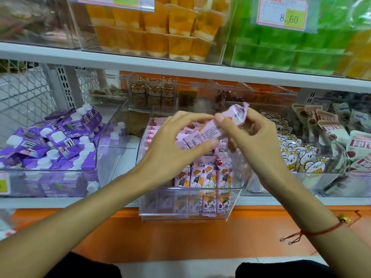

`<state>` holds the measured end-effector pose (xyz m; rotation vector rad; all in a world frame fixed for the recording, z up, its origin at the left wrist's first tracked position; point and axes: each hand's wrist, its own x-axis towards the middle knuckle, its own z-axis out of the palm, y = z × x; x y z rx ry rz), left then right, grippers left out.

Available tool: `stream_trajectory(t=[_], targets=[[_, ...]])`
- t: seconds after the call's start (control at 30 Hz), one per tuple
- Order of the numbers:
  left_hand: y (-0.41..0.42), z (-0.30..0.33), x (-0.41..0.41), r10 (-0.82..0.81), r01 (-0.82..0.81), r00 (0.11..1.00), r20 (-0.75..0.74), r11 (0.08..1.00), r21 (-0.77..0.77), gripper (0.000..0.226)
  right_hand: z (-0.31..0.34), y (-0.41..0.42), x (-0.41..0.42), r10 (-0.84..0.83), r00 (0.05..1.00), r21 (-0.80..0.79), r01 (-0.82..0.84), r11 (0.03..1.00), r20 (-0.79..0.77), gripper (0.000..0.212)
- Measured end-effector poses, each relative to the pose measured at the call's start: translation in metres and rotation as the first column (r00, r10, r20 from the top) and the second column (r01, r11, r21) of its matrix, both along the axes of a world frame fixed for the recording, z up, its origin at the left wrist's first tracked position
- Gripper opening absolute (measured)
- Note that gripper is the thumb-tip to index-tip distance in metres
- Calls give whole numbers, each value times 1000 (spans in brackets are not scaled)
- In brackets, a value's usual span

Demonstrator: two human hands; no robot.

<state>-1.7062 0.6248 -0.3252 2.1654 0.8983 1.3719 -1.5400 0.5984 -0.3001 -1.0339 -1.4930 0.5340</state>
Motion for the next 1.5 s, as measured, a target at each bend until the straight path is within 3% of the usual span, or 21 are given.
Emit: stream_trajectory(t=[0.07, 0.13, 0.2, 0.27, 0.33, 0.4, 0.53, 0.63, 0.73, 0.83, 0.9, 1.1, 1.23, 1.4, 1.5], targets=[[2, 2, -1, -42, 46, 999, 21, 981, -190, 44, 4, 0, 4, 81, 986, -54, -90, 994, -148, 32], [4, 4, -2, -132, 173, 983, 131, 907, -384, 48, 5, 2, 7, 133, 962, -98, -160, 982, -239, 37], [6, 3, -2, -182, 280, 951, 249, 848, -450, 41, 2, 7, 9, 142, 943, -124, -187, 975, -302, 32], [6, 2, 1, -181, 283, 945, 271, 868, -408, 34, -2, 13, 11, 138, 923, -148, -203, 968, -360, 14], [6, -3, 4, -126, 190, 968, 216, 933, -306, 28, -3, 15, 12, 131, 943, -178, -192, 965, -306, 6], [7, -11, 7, -18, 47, 989, 149, 979, -197, 29, -4, 14, 11, 147, 968, -167, -182, 969, -202, 14], [14, -19, 8, 147, -143, 988, 51, 987, -72, 40, -2, 12, 8, 121, 987, -17, -124, 992, -106, 20], [21, -21, 12, 174, -192, 969, -173, 977, -94, 57, -1, 16, 13, -28, 991, 46, 35, 998, -133, 17], [26, -26, 17, 173, -219, 873, -455, 974, -50, 53, -2, 22, 24, -125, 979, 20, 130, 991, -164, 18], [25, -30, 19, 161, -185, 737, -656, 982, 33, 58, -6, 24, 30, -191, 981, 23, 192, 981, -25, 27], [25, -32, 18, 156, -171, 696, -700, 984, 50, 61, -8, 26, 32, -248, 965, 68, 242, 968, 86, 29], [16, -31, 7, 101, -112, 826, -554, 994, 13, 47, -9, 28, 35, -201, 930, 66, 190, 980, 307, 22], [9, -29, 3, 92, -109, 853, -514, 994, -3, 42, -4, 31, 37, 0, 898, -44, 21, 999, 440, 20], [8, -30, 0, 80, -113, 867, -492, 993, -37, 42, 8, 41, 29, 153, 740, -162, -60, 985, 655, 21], [9, -30, 1, 105, -140, 859, -501, 990, -33, 43, 7, 50, 21, 141, 520, -173, 13, 985, 843, 23]])
